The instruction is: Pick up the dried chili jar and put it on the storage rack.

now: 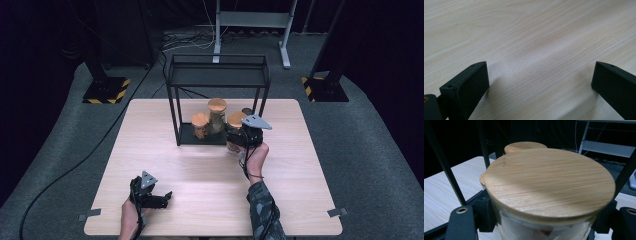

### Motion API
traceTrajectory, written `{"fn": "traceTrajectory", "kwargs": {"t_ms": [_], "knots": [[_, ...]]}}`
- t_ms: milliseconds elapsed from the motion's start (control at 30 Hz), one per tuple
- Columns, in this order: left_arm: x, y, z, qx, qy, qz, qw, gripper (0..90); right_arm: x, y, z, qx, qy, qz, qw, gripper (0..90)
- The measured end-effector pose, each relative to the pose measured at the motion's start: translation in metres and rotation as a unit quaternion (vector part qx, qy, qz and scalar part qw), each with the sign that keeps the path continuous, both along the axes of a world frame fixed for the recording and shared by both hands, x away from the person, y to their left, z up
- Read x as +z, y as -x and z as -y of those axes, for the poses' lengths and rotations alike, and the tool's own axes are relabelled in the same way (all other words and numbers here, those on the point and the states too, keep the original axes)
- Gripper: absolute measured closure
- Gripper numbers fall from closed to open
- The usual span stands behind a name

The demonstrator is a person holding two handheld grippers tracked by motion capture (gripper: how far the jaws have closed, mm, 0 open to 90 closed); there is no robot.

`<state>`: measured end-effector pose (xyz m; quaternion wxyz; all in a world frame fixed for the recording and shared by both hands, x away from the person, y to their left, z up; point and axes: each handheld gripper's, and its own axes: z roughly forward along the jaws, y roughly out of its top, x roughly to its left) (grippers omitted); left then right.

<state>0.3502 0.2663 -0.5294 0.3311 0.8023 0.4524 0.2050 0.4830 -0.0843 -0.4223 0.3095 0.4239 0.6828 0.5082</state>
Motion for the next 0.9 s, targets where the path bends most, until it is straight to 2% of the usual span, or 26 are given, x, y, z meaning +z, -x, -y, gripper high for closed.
{"fn": "traceTrajectory", "kwargs": {"t_ms": [900], "knots": [[0.0, 0.0, 0.0, -0.002, 0.001, 0.0, 1.0, 0.7, -0.004, -0.022, -0.007, -0.022, 0.001, -0.008, 0.9997, 24.6]]}}
